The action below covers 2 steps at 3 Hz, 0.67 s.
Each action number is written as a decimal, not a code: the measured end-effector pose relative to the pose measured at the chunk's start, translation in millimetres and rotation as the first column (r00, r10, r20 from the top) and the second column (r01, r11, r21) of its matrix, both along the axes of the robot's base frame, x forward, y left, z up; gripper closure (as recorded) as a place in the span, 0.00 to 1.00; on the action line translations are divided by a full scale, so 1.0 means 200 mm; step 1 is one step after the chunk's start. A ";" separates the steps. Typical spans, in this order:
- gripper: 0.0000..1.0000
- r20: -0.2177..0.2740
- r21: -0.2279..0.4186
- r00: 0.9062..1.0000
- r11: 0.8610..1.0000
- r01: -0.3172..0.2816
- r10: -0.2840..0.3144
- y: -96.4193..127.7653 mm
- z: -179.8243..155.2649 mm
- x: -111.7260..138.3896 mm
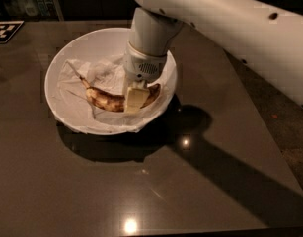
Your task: Pick banana from white bowl
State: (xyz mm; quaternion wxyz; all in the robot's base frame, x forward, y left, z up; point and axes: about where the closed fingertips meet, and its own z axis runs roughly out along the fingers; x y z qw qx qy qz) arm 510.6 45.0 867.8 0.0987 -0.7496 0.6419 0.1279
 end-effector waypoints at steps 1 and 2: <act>1.00 0.138 0.072 0.990 0.997 -0.028 0.017 -0.11 0.22 -0.25; 1.00 0.286 0.121 0.958 0.990 -0.068 0.031 -0.25 0.45 -0.57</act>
Offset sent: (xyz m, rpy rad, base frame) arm -0.2035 -0.0970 0.1595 0.1886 -0.4975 0.0673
